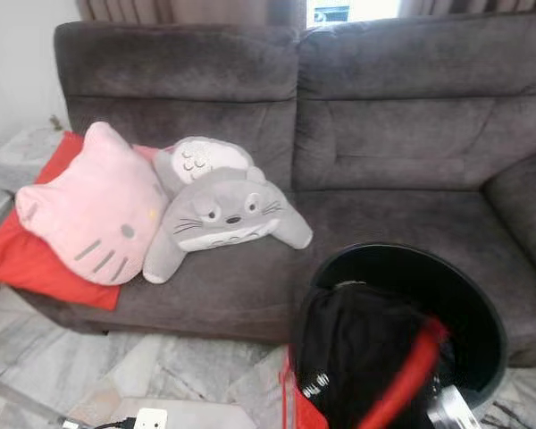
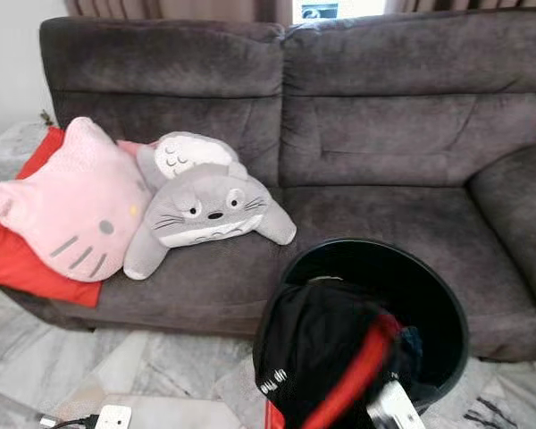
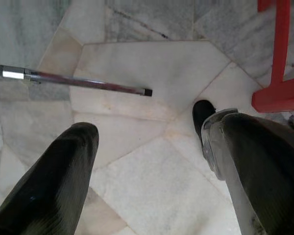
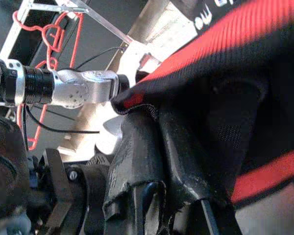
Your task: Hang hanger
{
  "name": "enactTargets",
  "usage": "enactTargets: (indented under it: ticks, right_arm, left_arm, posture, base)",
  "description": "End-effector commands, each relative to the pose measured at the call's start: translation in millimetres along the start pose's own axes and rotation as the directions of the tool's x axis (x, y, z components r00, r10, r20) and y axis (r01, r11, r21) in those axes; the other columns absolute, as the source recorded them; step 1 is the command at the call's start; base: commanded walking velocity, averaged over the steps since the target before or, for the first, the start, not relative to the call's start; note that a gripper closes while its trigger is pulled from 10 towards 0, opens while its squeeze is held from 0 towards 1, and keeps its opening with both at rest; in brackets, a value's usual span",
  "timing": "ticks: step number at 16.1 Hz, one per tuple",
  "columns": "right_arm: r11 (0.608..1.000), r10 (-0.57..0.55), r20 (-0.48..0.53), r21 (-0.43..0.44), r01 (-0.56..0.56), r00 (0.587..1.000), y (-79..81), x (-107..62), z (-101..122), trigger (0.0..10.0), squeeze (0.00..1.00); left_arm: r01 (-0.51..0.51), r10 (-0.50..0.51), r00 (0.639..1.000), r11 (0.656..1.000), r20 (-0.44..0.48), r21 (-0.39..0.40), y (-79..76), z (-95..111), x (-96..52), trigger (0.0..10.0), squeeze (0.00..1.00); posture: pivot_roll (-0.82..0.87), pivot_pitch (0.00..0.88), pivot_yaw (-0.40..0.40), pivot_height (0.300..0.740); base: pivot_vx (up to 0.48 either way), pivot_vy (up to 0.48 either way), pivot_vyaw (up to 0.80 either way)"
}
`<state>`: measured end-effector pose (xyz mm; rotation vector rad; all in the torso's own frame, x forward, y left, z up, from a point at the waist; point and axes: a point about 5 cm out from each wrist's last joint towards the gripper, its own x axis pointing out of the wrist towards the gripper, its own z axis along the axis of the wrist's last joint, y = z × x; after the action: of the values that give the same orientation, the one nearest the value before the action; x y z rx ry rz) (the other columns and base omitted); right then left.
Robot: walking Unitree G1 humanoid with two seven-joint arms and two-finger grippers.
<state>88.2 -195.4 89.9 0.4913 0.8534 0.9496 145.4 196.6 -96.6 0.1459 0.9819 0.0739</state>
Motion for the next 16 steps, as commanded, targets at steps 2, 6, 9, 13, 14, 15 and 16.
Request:
enactTargets:
  ticks: [2, 6, 9, 13, 14, 15, 16]
  right_arm:
    - [1.0, -0.021, -0.001, 0.011, 0.021, 1.0, -4.6, -0.2, -7, 0.0, 0.0]
    - [0.949, -0.312, 0.169, 0.007, 0.315, 0.935, -48.6, -5.7, 10, 10.0, 0.0]
    - [0.937, -0.342, 0.258, 0.022, 0.349, 0.903, -55.6, -2.6, 24, 10.0, 0.0]
    - [0.969, -0.237, 0.305, 0.009, 0.246, 0.923, -42.4, 7.9, 31, 10.0, 1.0]
    - [0.974, -0.217, 0.302, 0.002, 0.227, 0.928, -39.6, 9.0, 31, 10.0, 1.0]
    - [0.974, -0.217, 0.303, 0.003, 0.227, 0.928, -39.6, 9.1, 31, 10.0, 1.0]
    - [0.978, -0.198, 0.306, -0.005, 0.21, 0.931, -35.7, 8.3, 34, 10.0, 1.0]
  left_arm:
    - [-0.006, 0.006, 1.0, 1.0, -0.002, 0.009, 1.8, -1, -0.2, 10.0, 0.0]
    - [-0.013, 0.013, 1.0, 1.0, 0.001, 0.016, 1.7, -1, -0.2, 10.0, 0.0]
    - [-0.012, 0.012, 1.0, 1.0, 0.0, 0.014, 1.3, -1, -0.2, 10.0, 0.0]
    - [-0.008, 0.009, 1.0, 1.0, -0.006, 0.015, 0.6, -1, -0.3, 10.0, 0.0]
    - [-0.008, 0.008, 1.0, 1.0, -0.007, 0.015, 0.5, -2, -0.3, 10.0, 0.0]
    - [-0.008, 0.008, 1.0, 1.0, -0.007, 0.015, 0.5, -2, -0.3, 10.0, 0.0]
    - [-0.007, 0.007, 1.0, 1.0, -0.007, 0.015, 0.5, -2, -0.2, 10.0, 0.0]
  posture:
    - [-0.24, 0.0, 0.068, 0.74]
    - [-0.25, 0.0, 0.066, 0.74]
    - [-0.24, 0.0, 0.064, 0.74]
    - [-0.24, 0.0, 0.065, 0.74]
    - [-0.24, 0.0, 0.065, 0.74]
    - [-0.24, 0.0, 0.065, 0.74]
    - [-0.25, 0.0, 0.066, 0.74]
  base:
    - [0.0, 0.0, 0.0]
    - [0.0, 0.0, 0.0]
    - [0.0, 0.0, 0.0]
    - [0.0, 0.0, 0.0]
    - [0.0, 0.0, 0.0]
    - [0.0, 0.0, 0.0]
    - [0.0, 0.0, 0.0]
